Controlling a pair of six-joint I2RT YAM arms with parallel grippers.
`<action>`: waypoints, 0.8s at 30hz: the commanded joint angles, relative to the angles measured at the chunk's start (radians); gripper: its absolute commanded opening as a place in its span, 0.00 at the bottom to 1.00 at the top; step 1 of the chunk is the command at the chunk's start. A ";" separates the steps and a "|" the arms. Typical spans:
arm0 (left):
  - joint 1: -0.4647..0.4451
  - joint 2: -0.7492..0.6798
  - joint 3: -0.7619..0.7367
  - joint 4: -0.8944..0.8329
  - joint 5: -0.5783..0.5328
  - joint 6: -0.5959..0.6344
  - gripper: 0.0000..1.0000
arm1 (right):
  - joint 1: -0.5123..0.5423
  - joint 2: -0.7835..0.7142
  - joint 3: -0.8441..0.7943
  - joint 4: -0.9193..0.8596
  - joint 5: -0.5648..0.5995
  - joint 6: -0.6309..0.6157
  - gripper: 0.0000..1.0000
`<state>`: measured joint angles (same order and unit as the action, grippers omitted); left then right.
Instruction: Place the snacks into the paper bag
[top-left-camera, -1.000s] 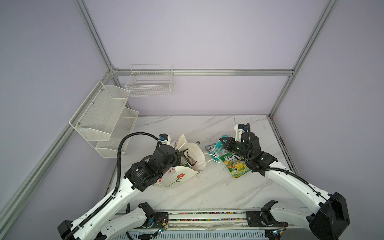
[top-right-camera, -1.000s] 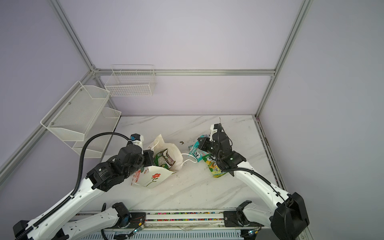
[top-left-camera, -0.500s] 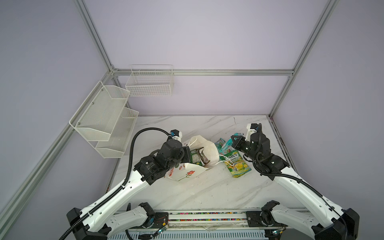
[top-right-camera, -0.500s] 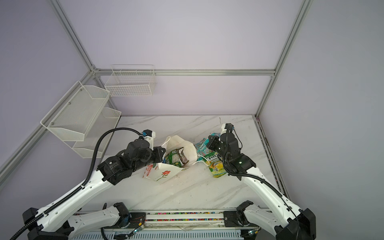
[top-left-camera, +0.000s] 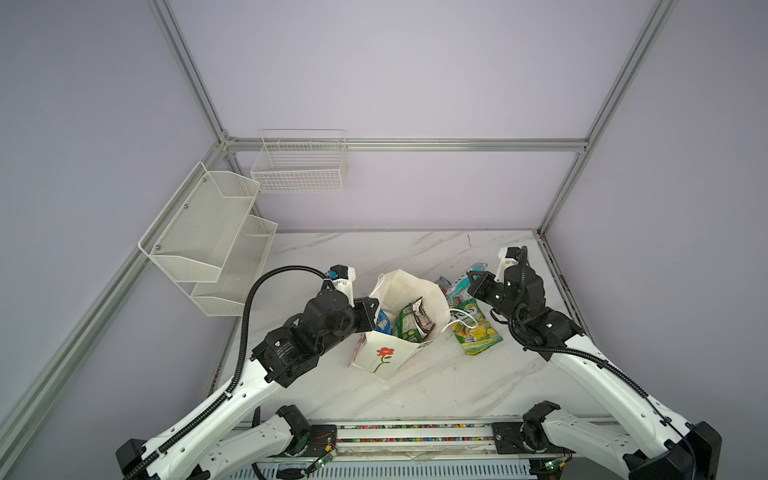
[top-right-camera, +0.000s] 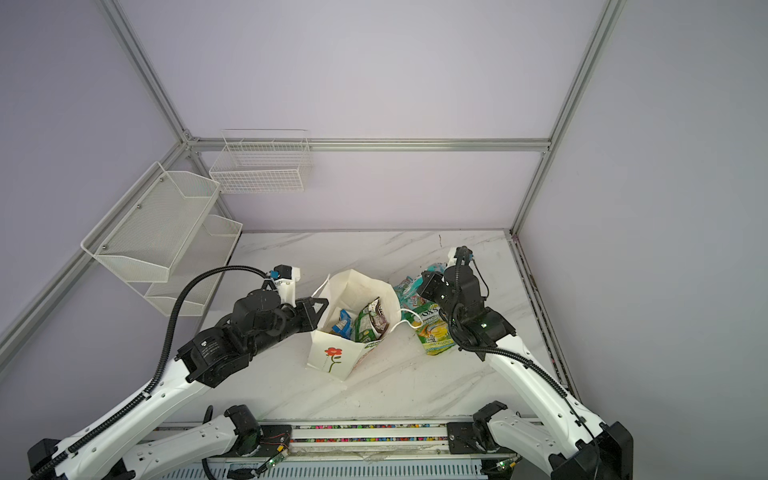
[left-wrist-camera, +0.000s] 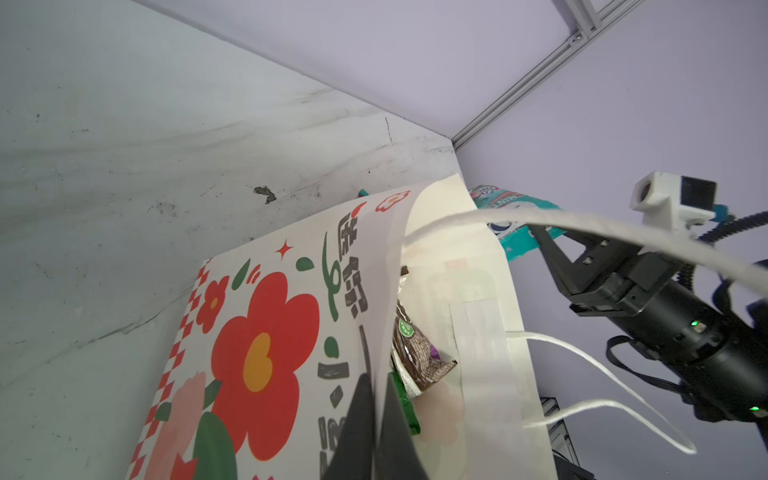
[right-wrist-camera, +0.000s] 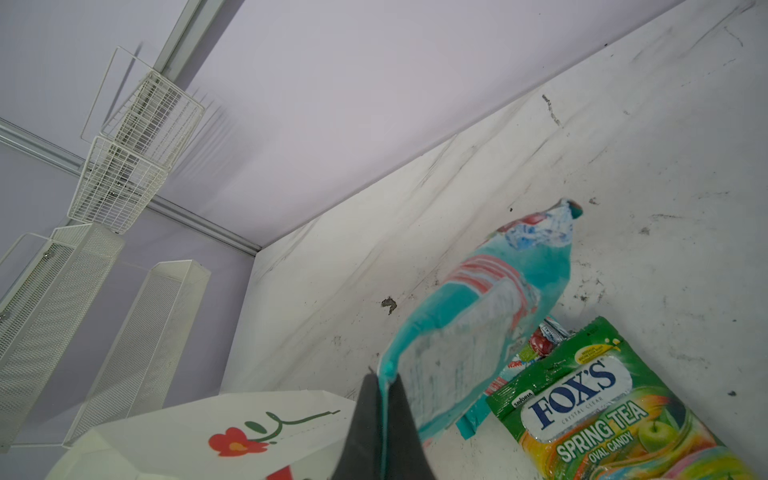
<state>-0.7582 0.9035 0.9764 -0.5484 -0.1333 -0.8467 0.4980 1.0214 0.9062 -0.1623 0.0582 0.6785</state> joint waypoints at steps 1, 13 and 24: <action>0.011 -0.020 -0.062 0.118 0.008 -0.040 0.00 | -0.004 -0.038 0.033 0.023 -0.007 -0.011 0.00; 0.013 -0.040 -0.079 0.091 -0.015 -0.035 0.00 | -0.005 -0.055 0.098 -0.021 -0.072 -0.072 0.00; 0.023 -0.039 -0.071 0.066 -0.014 -0.009 0.00 | -0.004 -0.065 0.207 -0.042 -0.173 -0.143 0.00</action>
<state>-0.7433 0.8745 0.9142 -0.4896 -0.1425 -0.8726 0.4980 0.9855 1.0653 -0.2260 -0.0696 0.5690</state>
